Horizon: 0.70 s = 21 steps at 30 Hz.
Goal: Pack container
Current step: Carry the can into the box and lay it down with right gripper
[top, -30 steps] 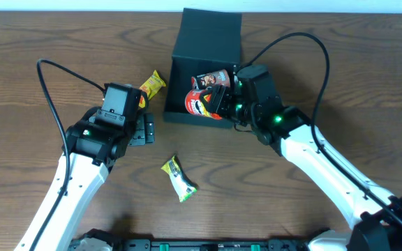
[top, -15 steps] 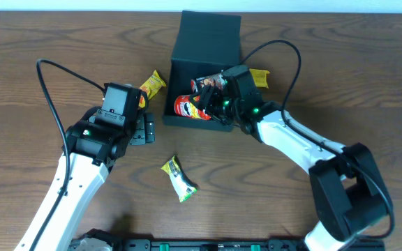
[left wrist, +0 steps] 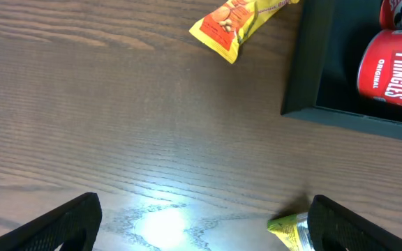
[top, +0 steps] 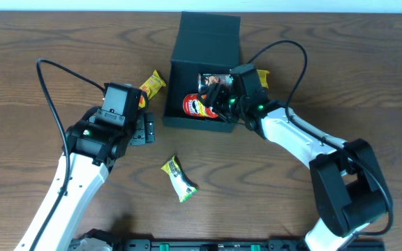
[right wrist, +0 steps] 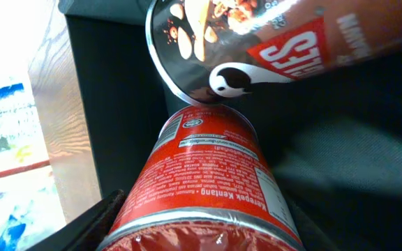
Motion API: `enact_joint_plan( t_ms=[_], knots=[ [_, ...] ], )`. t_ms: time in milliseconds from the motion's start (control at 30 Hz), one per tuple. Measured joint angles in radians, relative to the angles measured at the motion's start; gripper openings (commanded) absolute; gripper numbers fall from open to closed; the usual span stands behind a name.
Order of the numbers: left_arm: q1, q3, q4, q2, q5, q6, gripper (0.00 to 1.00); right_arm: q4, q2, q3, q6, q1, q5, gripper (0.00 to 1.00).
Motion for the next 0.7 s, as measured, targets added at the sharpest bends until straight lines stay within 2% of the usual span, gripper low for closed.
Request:
enact_joint_plan(
  t_ms=[67, 233, 400, 700],
  knots=[
    [0.0, 0.0, 0.0, 0.0, 0.0, 0.0, 0.95, 0.003, 0.0, 0.0, -0.003, 0.0, 0.004, 0.76],
    [0.0, 0.0, 0.0, 0.0, 0.0, 0.0, 0.95, 0.007, 0.0, 0.0, -0.006, 0.0, 0.003, 0.78],
    [0.0, 0.0, 0.0, 0.0, 0.0, 0.0, 0.95, 0.013, 0.0, 0.0, -0.006, -0.003, 0.003, 0.71],
    [0.0, 0.0, 0.0, 0.0, 0.0, 0.0, 0.95, 0.026, 0.0, 0.0, -0.002, -0.035, -0.002, 0.82]
  ],
)
